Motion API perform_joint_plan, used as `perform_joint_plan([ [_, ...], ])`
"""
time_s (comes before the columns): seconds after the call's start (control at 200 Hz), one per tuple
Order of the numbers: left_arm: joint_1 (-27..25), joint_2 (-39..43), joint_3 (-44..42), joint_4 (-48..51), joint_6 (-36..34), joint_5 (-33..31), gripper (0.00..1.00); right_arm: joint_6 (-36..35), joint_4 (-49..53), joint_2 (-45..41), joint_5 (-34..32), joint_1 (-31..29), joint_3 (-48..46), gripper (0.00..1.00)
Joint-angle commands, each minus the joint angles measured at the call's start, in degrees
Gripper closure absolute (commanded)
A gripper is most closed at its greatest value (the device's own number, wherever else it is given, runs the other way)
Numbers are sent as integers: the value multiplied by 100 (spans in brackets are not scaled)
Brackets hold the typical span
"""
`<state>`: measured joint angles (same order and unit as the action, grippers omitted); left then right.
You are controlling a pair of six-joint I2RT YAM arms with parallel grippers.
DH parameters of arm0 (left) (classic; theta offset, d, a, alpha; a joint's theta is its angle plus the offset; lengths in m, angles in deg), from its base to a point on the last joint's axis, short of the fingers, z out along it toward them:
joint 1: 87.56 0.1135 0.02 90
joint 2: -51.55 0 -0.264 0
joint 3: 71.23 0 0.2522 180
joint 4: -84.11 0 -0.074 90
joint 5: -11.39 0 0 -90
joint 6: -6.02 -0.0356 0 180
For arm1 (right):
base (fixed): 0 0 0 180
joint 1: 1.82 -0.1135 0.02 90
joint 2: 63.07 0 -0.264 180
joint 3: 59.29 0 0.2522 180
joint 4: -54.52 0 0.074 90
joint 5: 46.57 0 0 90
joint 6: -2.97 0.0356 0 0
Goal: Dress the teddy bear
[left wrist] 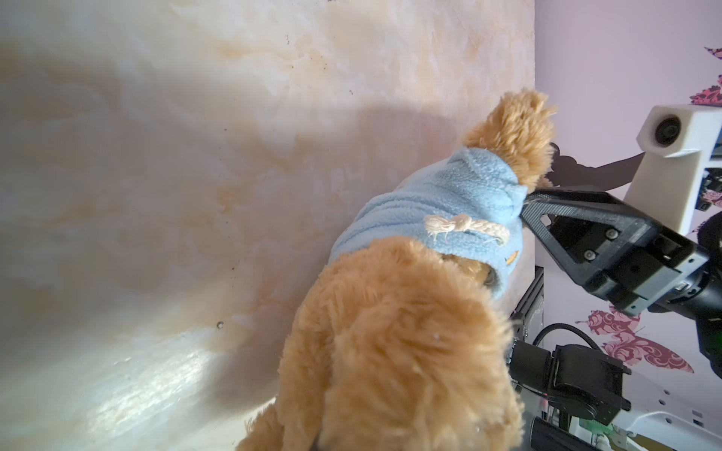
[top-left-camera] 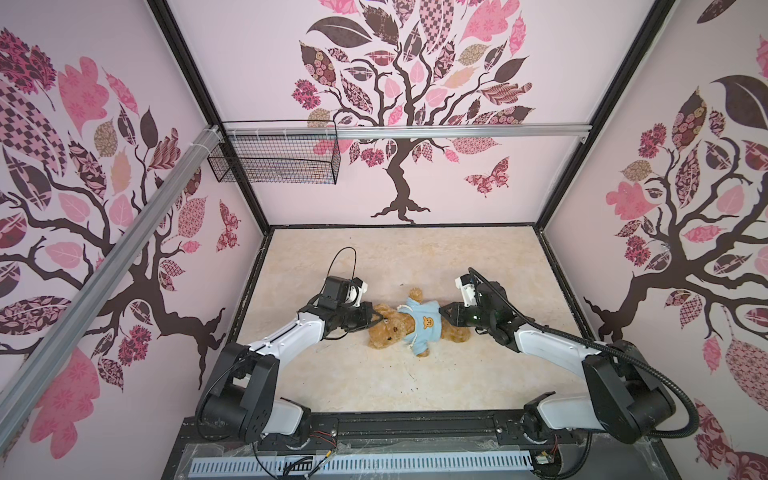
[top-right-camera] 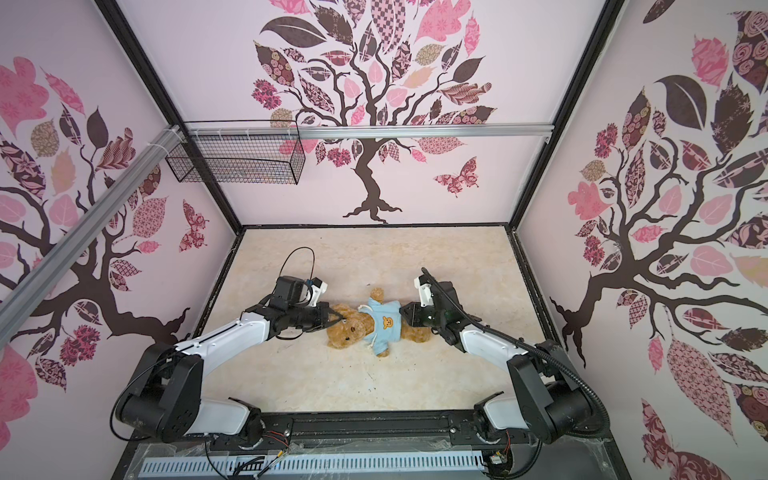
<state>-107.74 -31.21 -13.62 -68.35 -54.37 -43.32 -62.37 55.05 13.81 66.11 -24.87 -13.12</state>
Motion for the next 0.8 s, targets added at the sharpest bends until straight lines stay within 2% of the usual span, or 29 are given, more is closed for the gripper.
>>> perform_joint_plan([
  [0.0, 32, -240, 462, 502, -498, 232, 100, -418, 209, -539, -79, -7, 211, 70],
  [0.065, 32, -293, 533, 547, -593, 250, 100, -591, 246, -670, -255, -248, 292, 67],
  [0.185, 37, -276, 576, 607, -706, 208, 100, -1023, 327, -639, -864, -1051, 505, 64],
  [0.33, 32, -264, 632, 609, -728, 202, 100, -1055, 120, -97, -932, -1621, 690, 65],
  [0.51, 34, -266, 700, 604, -711, 239, 100, -852, -171, 697, -703, -1779, 803, 70],
  [0.635, 32, -305, 814, 550, -650, 281, 100, -647, -316, 1022, -484, -1964, 831, 81],
  [0.795, 32, -538, 1008, 433, -529, 284, 100, -157, -968, 1222, 366, -2152, 864, 84],
])
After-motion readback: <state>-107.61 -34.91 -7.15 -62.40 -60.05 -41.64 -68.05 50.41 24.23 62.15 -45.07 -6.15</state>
